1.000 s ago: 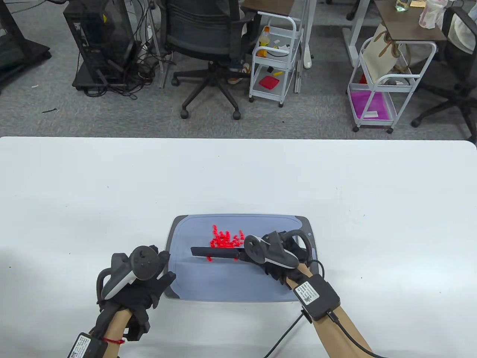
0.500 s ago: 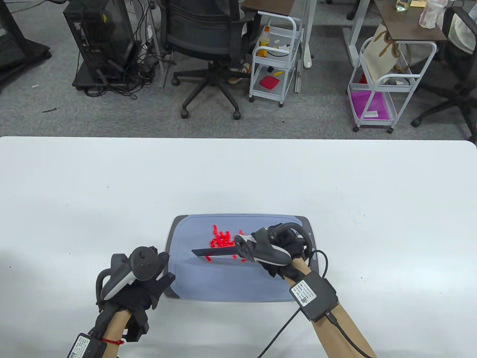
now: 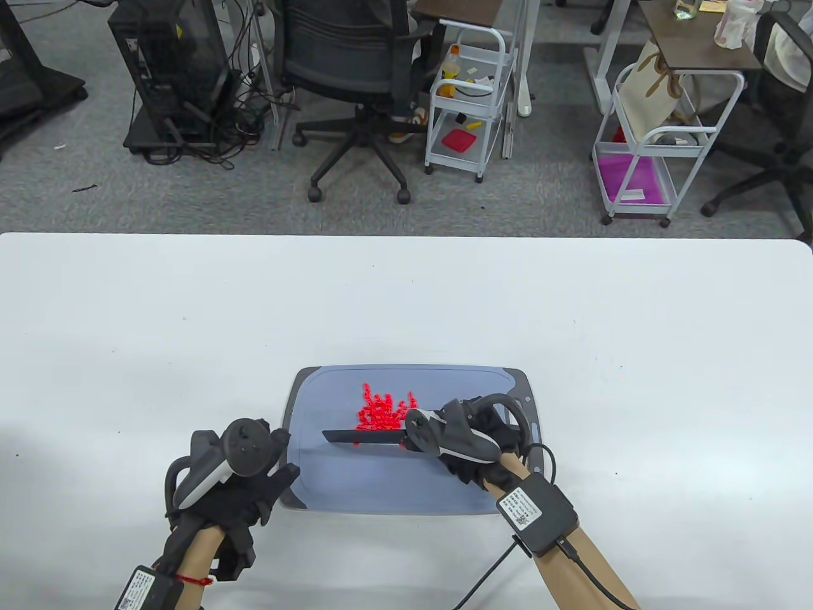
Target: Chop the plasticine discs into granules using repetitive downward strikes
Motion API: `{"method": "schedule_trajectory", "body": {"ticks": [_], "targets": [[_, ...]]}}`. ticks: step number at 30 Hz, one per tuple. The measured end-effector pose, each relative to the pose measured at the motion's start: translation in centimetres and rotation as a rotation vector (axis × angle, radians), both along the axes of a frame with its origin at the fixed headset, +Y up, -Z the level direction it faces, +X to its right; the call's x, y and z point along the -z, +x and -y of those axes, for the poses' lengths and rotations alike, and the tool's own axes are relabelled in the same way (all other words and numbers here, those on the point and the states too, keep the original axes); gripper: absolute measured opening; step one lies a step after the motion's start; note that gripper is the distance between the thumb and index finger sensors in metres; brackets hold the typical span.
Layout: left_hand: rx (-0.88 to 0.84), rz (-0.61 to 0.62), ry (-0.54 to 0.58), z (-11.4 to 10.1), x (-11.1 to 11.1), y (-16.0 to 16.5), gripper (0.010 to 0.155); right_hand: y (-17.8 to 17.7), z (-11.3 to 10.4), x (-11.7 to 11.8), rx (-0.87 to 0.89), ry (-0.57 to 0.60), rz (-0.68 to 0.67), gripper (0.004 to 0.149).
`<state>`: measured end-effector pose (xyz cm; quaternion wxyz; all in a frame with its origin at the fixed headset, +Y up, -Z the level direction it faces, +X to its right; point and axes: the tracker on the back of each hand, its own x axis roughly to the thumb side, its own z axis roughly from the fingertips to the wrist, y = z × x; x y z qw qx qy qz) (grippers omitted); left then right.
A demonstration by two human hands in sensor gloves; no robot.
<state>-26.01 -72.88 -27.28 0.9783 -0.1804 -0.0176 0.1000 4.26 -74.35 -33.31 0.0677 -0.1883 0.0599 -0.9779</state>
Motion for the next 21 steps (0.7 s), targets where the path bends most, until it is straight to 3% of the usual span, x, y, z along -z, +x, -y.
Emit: {"method": "schedule_trajectory", "body": {"ticks": [1,4,10,14,19,21], "targets": [[0.003,0.003,0.000,0.0,0.0,0.1,0.072,-0.2,0.4,0.0,0.063,0.029,0.003,0.072],[0.004,0.003,-0.006,0.1,0.0,0.2,0.072,-1.4,0.4,-0.4,0.039,0.067,-0.025,0.072],[0.000,0.003,-0.003,0.1,-0.2,0.0,0.071,-0.8,-1.0,0.2,-0.034,-0.006,-0.002,0.072],[-0.011,-0.005,0.014,-0.3,-0.2,-0.4,0.071,0.4,-3.0,-0.6,-0.075,0.115,-0.018,0.072],[-0.006,-0.001,0.011,-0.3,-0.1,-0.2,0.071,2.5,-3.2,-0.9,0.201,-0.043,0.122,0.072],[-0.006,0.003,0.010,-0.3,-0.1,-0.1,0.072,2.7,-2.5,-1.2,0.252,-0.008,0.131,0.072]]}}
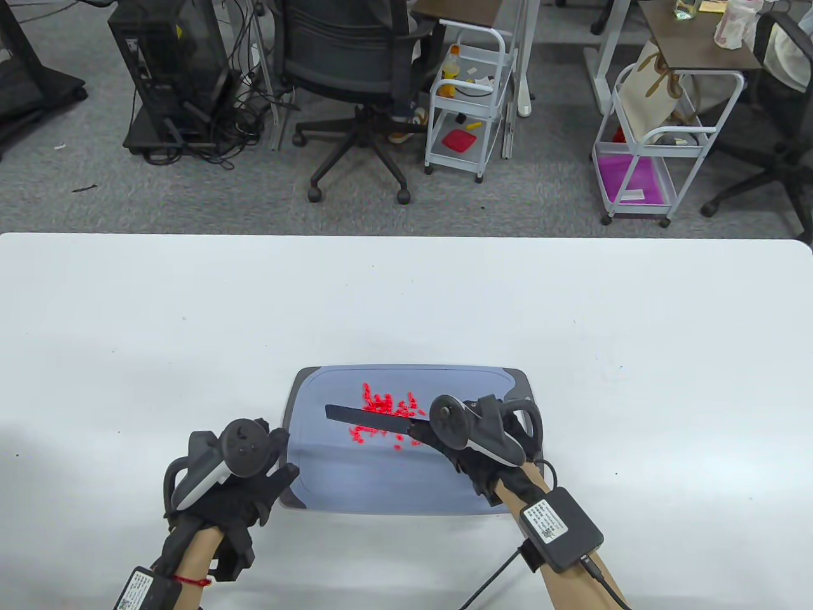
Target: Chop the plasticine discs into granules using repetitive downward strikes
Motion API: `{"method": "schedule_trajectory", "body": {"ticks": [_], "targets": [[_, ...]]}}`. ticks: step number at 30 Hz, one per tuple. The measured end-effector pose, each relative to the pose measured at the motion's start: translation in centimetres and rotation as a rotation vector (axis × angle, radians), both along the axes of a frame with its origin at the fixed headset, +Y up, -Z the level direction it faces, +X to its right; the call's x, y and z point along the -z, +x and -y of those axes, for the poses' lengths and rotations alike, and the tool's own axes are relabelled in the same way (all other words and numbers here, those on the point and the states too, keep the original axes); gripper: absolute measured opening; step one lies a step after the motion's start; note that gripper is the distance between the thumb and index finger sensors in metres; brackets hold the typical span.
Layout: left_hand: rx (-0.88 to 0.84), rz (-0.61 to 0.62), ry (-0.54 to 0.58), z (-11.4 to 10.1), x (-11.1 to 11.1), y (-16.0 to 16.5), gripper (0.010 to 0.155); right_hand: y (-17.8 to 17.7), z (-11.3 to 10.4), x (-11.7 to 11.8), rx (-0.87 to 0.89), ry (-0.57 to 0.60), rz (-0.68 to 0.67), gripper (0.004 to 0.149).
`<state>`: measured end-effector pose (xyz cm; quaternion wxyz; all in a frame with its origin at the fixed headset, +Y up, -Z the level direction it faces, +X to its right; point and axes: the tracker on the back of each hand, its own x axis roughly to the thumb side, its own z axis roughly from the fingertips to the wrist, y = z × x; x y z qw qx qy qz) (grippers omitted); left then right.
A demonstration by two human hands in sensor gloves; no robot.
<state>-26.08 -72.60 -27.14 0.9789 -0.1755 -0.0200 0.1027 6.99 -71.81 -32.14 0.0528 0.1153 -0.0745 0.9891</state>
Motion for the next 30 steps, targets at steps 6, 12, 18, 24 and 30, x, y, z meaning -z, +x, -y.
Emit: {"method": "schedule_trajectory", "body": {"ticks": [6,12,18,24,30], "targets": [[0.012,0.003,-0.010,0.2,0.0,0.1,0.071,-0.9,2.0,0.2,0.006,-0.205,-0.001,0.071],[0.016,0.007,-0.011,0.3,0.0,0.3,0.071,-2.1,2.1,1.6,-0.083,-0.182,0.017,0.072],[0.021,0.005,-0.013,0.2,0.0,0.2,0.072,-0.5,2.3,2.5,0.020,-0.191,0.069,0.069],[0.024,0.008,-0.014,0.2,-0.2,0.3,0.072,2.7,0.0,1.5,0.197,-0.222,0.210,0.055],[0.033,0.012,-0.020,0.4,-0.3,0.6,0.072,4.4,1.1,0.3,0.135,-0.258,0.383,0.052]]}}
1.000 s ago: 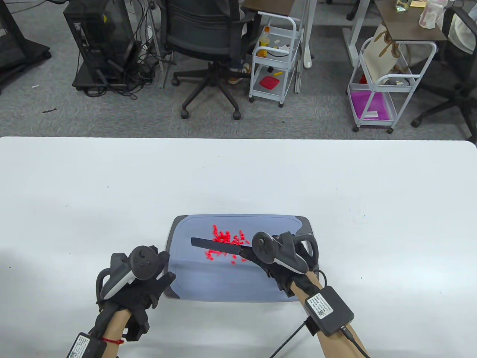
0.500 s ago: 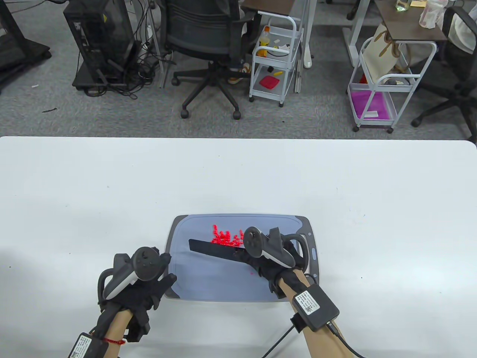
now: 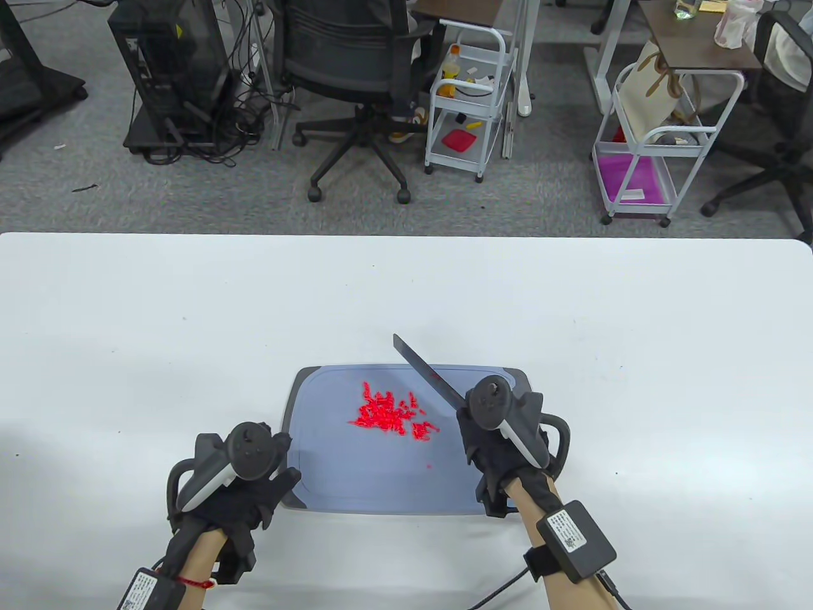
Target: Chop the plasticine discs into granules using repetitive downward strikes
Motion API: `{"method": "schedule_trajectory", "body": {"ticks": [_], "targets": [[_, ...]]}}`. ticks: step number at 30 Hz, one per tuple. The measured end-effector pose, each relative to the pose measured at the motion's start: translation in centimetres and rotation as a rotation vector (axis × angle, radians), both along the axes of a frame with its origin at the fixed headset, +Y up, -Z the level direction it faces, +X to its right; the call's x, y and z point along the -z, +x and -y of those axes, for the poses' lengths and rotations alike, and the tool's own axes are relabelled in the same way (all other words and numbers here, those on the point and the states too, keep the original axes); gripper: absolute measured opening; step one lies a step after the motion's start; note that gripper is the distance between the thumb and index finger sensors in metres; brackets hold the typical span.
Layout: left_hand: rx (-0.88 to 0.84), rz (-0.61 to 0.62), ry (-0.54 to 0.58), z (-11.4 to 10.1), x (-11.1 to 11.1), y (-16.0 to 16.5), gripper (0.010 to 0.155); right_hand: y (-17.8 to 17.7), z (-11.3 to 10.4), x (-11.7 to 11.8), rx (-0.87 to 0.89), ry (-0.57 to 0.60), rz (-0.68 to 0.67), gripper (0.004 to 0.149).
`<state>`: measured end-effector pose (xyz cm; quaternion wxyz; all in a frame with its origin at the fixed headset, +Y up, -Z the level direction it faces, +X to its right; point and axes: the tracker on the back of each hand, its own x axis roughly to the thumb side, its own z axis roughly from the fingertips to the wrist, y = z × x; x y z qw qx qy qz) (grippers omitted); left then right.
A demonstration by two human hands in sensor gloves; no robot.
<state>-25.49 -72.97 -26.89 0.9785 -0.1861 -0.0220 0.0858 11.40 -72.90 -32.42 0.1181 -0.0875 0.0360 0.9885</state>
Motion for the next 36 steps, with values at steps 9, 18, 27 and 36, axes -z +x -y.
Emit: {"method": "schedule_trajectory", "body": {"ticks": [9,18,27,36], "targets": [[-0.001,-0.010,0.004,0.0,0.0,-0.6,0.071,-4.2,0.7,-1.4,0.031,-0.129,-0.059,0.051],[-0.002,-0.007,0.014,-0.2,-0.1,-0.6,0.071,-4.5,0.8,-1.6,0.277,-0.196,-0.055,0.052],[0.002,-0.007,0.012,-0.2,-0.1,-0.4,0.071,-0.7,-1.2,-0.3,0.357,-0.157,-0.371,0.050],[0.002,-0.008,-0.004,0.1,0.1,-0.3,0.072,-0.8,-1.0,0.1,0.053,-0.300,-0.446,0.049]]}}
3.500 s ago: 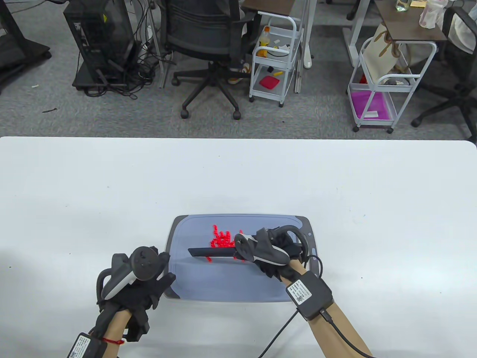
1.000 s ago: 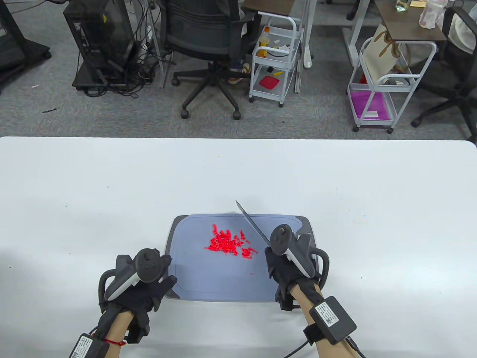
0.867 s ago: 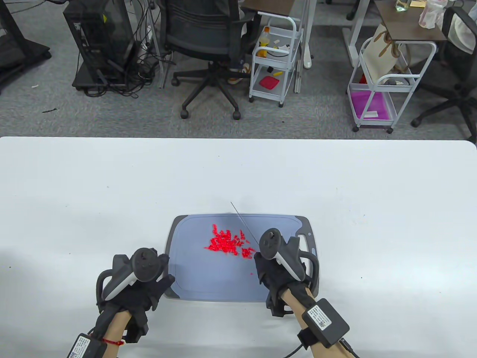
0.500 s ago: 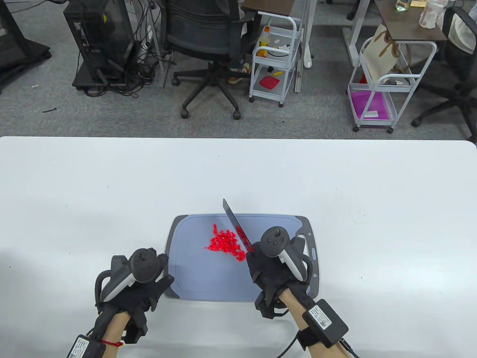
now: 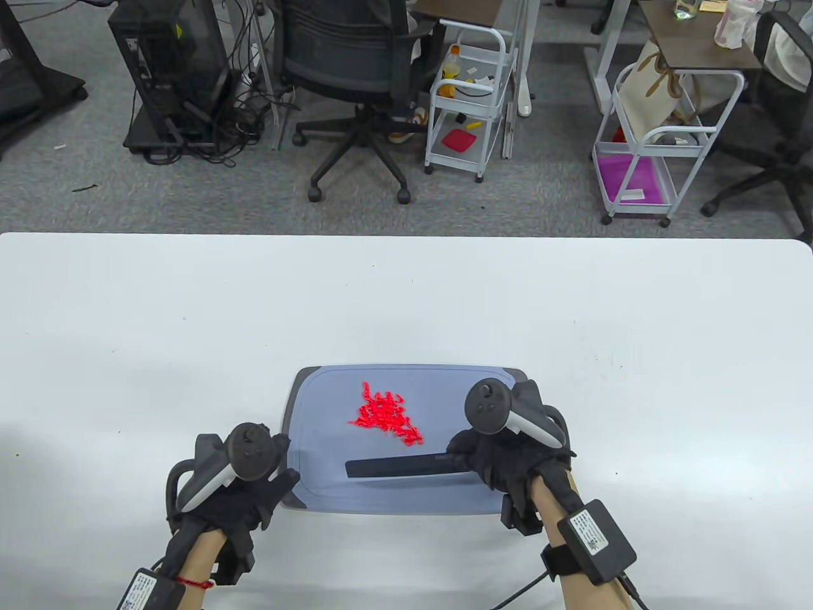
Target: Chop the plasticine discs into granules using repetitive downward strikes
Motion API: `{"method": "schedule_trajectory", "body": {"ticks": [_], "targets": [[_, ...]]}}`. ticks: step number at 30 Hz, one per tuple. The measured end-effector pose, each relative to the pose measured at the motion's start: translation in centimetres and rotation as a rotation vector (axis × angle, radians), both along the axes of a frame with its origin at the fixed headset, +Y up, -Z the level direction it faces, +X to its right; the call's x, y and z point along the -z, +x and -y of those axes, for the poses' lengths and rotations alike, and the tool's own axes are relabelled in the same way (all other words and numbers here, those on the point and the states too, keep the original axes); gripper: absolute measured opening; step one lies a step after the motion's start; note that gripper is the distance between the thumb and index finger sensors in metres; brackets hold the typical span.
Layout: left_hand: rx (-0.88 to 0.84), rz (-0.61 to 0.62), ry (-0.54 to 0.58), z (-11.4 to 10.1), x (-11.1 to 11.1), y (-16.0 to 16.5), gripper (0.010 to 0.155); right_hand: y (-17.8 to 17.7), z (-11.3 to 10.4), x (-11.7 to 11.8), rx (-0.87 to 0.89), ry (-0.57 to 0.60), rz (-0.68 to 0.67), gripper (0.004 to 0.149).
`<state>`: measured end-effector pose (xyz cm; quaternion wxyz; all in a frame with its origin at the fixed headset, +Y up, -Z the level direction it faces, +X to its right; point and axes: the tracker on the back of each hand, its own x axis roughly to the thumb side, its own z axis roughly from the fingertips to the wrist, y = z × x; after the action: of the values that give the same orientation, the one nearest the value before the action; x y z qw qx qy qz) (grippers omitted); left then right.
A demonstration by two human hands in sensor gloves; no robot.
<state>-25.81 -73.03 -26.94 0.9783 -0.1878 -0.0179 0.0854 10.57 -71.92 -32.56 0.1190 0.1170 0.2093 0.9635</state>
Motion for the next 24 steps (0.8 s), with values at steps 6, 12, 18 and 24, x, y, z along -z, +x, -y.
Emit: {"method": "schedule_trajectory", "body": {"ticks": [6,12,18,24], "targets": [[-0.003,0.000,0.010,-0.2,-0.1,-0.3,0.071,-2.4,0.1,3.5,-0.010,0.065,0.023,0.050],[-0.007,-0.006,0.017,-0.4,-0.1,-0.6,0.071,-4.0,-0.8,5.4,-0.015,0.122,0.008,0.050],[-0.013,-0.001,0.024,-0.4,-0.1,-0.4,0.071,-4.6,-2.4,7.6,0.140,0.202,0.096,0.046],[-0.003,-0.001,0.016,-0.2,0.0,-0.5,0.072,-6.9,-0.6,9.9,0.000,0.287,0.099,0.046]]}}
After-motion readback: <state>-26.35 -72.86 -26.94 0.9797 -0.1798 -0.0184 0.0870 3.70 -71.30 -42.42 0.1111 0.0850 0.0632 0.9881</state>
